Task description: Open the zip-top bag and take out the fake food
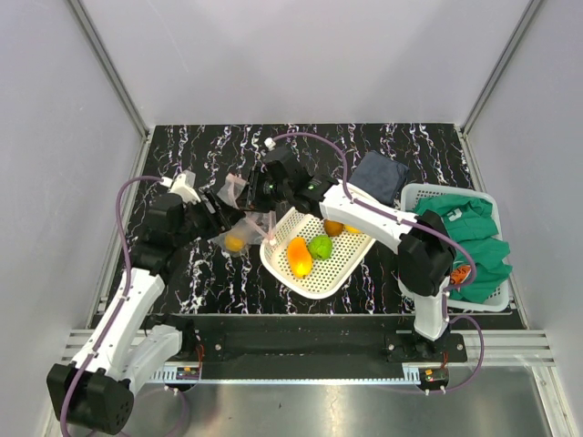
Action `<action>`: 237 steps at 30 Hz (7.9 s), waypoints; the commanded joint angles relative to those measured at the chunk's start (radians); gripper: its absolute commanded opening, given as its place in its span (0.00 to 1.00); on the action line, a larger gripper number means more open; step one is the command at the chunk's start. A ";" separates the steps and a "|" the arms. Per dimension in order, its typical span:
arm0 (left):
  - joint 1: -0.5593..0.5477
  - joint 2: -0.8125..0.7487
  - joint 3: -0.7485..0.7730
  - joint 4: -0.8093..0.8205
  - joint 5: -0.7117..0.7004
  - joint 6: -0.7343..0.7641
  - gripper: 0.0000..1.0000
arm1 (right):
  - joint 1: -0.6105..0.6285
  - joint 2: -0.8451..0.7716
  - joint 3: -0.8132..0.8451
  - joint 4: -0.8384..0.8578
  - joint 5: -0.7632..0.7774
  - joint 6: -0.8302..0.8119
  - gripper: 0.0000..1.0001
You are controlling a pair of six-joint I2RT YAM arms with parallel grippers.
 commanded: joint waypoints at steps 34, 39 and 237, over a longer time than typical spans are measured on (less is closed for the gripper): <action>-0.027 0.037 0.262 0.087 0.304 0.109 0.00 | 0.012 0.183 0.311 -0.187 0.045 -0.231 0.33; -0.029 0.097 0.306 0.109 0.304 0.117 0.00 | 0.027 0.217 0.256 -0.118 0.055 -0.206 0.33; 0.111 0.212 -0.148 0.325 0.074 -0.102 0.01 | -0.125 0.407 0.101 0.327 -0.432 0.003 0.36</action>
